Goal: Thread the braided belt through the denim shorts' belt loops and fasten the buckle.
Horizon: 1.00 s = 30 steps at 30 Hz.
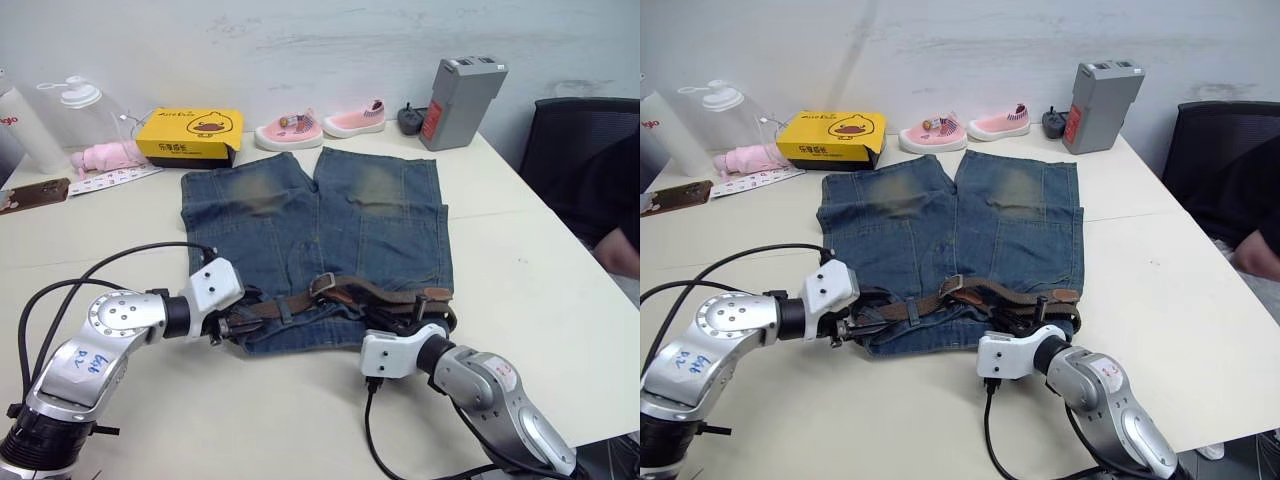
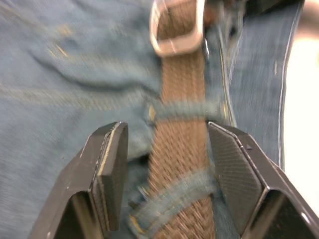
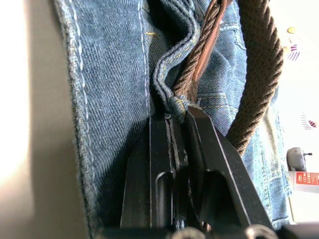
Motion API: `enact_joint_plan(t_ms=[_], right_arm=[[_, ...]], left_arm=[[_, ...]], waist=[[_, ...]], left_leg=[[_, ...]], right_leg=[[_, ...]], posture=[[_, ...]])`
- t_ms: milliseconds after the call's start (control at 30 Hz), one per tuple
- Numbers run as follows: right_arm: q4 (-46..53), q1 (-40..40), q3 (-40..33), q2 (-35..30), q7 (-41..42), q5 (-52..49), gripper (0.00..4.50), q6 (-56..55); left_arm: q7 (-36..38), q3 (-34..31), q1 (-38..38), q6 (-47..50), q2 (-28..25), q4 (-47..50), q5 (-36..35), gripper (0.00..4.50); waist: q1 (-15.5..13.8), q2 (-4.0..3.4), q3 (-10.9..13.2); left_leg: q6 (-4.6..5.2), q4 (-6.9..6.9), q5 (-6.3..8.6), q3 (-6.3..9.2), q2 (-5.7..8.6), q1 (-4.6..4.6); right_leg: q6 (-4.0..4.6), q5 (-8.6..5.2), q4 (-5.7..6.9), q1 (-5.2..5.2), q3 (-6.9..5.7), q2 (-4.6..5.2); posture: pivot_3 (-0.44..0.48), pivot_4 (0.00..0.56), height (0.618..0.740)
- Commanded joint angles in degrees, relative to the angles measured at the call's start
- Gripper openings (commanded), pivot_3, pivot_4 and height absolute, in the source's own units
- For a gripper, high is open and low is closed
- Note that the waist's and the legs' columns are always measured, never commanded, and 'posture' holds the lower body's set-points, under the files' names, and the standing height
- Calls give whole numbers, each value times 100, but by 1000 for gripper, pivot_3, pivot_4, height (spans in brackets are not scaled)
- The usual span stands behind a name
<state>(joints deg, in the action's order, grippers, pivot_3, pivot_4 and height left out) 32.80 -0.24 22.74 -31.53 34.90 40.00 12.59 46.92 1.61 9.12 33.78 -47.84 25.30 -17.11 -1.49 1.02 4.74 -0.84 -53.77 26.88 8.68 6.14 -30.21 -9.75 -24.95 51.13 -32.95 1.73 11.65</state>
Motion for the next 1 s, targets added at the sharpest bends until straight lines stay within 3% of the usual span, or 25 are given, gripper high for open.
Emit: enact_joint_plan(t_ms=[33,233,333,533,567,733,1000], right_arm=[[-96,-21,107,72,125,21,0,-58],[-99,-18,101,150,166,71,0,-60],[-89,-15,94,187,178,78,0,-48],[-113,-24,72,246,188,70,0,-41],[-121,-42,71,261,196,70,0,-28],[-124,-47,29,358,205,186,0,145],[-96,-28,-107,499,221,442,0,569]], left_arm=[[-74,124,89,-97,-113,147,287,2851],[-319,455,286,-176,-186,97,963,2851],[-398,646,228,-296,-483,212,1535,2851],[-494,686,75,-179,-697,451,2008,292],[-559,659,27,-106,-660,504,2058,42],[-1108,460,-490,57,-550,513,2519,42],[-2242,-926,-1637,-106,263,-687,2398,42]], waist=[[-4,4,1],[-4,4,1],[0,4,1],[-14,-6,8],[-12,-5,8],[3,-8,9],[1,-13,-2]], left_leg=[[0,0,0,2,0,0],[-1,0,-1,0,3,1],[-2,0,-1,0,1,1],[-2,3,-1,0,4,2],[-2,3,-1,-1,5,2],[-2,4,-1,-1,4,3],[-2,17,-1,-5,-1,25]], right_leg=[[0,0,0,0,-2,-1],[-1,0,-1,2,-2,0],[-1,1,-1,1,-1,0],[-2,1,-1,2,-5,-1],[-2,1,-1,2,-5,-2],[-3,1,0,2,-5,-2],[-4,-2,19,3,-3,0]], posture=[[0,150,624],[0,150,624],[0,150,624],[0,150,624],[0,150,624],[0,150,624],[0,150,624]])
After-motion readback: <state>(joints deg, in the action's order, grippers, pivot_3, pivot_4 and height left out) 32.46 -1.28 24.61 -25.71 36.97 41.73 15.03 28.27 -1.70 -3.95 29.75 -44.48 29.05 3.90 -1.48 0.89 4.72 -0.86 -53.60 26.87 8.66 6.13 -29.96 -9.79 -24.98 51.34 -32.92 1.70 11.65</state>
